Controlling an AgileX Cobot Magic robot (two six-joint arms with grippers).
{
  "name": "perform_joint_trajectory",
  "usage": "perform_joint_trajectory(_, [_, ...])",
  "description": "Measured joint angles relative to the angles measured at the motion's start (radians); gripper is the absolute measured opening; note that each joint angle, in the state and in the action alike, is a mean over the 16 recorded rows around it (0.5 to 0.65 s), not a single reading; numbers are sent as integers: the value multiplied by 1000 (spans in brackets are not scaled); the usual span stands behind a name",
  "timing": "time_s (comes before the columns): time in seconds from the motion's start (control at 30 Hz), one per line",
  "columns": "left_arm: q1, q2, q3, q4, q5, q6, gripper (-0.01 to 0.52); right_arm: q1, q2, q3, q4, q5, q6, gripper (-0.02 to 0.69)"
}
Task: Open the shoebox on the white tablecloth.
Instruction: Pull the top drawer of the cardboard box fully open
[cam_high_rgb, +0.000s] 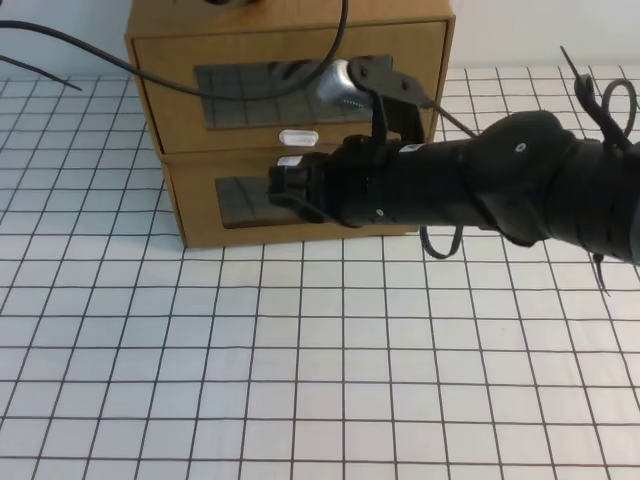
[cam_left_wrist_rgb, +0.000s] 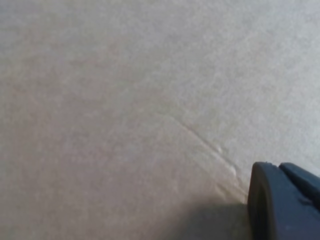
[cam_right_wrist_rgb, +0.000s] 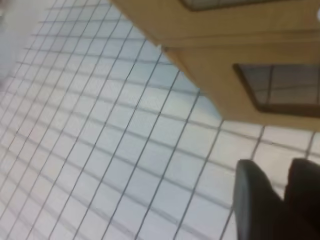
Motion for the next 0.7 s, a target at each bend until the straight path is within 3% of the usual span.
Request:
perform_joint_trajectory(0.13, [0,0,0,0,0,0,-2,-2,6,-5,-42,127,-33,119])
perform_joint_trajectory(0.3, [0,0,0,1,0,0,-2,-3,7,-16,-295,328,-107,74])
perform_joint_trajectory(0.5, [0,0,0,1,-1,0,-2,-3,6,-30,-850,457,-63,25])
perform_joint_trajectory(0.7, [0,0,0,1,-4,0,-2,20,-12,-32,-1436,376,138,-6])
